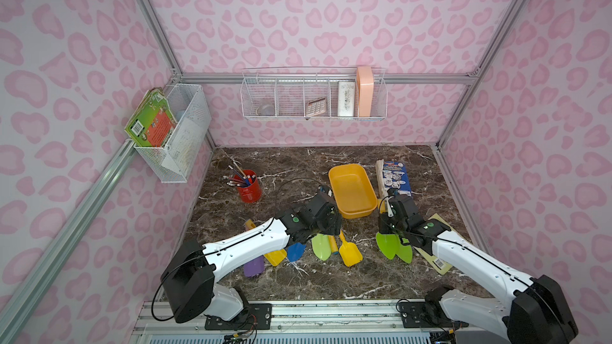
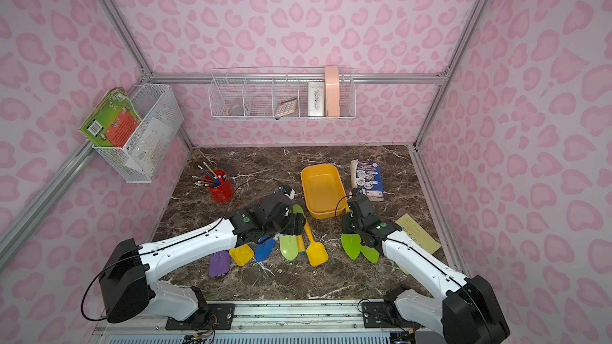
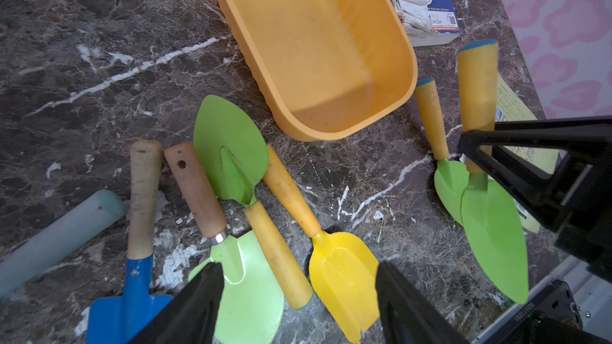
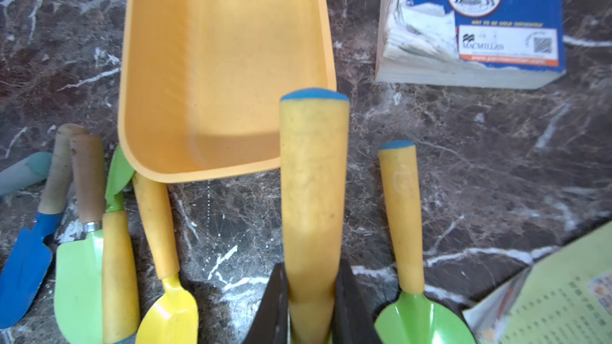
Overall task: Put the shovel into the storage box
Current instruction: Place the shovel in the storage box.
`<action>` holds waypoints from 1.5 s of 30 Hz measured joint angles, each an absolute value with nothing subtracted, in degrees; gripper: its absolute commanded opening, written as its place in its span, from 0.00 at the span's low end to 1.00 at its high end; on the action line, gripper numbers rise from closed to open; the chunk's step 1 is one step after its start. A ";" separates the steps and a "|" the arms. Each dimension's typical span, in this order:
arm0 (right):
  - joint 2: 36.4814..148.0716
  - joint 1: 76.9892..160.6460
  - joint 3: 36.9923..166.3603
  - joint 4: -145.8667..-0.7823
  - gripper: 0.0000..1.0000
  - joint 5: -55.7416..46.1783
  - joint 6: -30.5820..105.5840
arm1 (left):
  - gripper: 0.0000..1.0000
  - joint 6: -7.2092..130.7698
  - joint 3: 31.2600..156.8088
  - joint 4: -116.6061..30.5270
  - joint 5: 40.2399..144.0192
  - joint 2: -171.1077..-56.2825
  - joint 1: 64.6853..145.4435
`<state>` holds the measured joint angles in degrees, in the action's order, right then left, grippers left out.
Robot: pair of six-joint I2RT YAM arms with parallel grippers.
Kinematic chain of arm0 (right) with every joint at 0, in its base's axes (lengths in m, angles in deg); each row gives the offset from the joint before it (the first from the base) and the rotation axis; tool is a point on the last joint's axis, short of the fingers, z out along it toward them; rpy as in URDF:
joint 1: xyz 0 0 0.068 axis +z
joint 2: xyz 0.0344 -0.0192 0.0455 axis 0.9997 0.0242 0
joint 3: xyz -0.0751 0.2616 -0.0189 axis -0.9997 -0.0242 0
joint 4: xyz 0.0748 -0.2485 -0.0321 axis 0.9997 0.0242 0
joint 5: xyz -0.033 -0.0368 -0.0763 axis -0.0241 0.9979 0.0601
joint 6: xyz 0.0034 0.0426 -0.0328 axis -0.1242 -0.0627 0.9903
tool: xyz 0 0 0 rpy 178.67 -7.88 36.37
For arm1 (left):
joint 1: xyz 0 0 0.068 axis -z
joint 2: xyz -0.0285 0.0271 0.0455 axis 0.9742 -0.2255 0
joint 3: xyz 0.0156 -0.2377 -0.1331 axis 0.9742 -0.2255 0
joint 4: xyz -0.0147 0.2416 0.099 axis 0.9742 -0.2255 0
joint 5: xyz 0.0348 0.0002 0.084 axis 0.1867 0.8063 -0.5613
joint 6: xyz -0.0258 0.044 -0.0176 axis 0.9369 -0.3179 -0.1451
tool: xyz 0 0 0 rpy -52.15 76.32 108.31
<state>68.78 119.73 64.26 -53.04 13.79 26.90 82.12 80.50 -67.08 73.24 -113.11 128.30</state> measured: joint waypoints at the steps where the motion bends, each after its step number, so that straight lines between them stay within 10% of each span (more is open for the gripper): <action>1: 68.54 119.73 65.13 -52.49 0.02 13.81 27.49 | 0.78 82.30 80.59 -67.32 72.98 -113.09 128.27; 45: 118.68 114.24 105.61 -63.14 0.07 9.94 43.31 | 0.79 86.16 74.97 -69.68 73.64 -105.18 124.17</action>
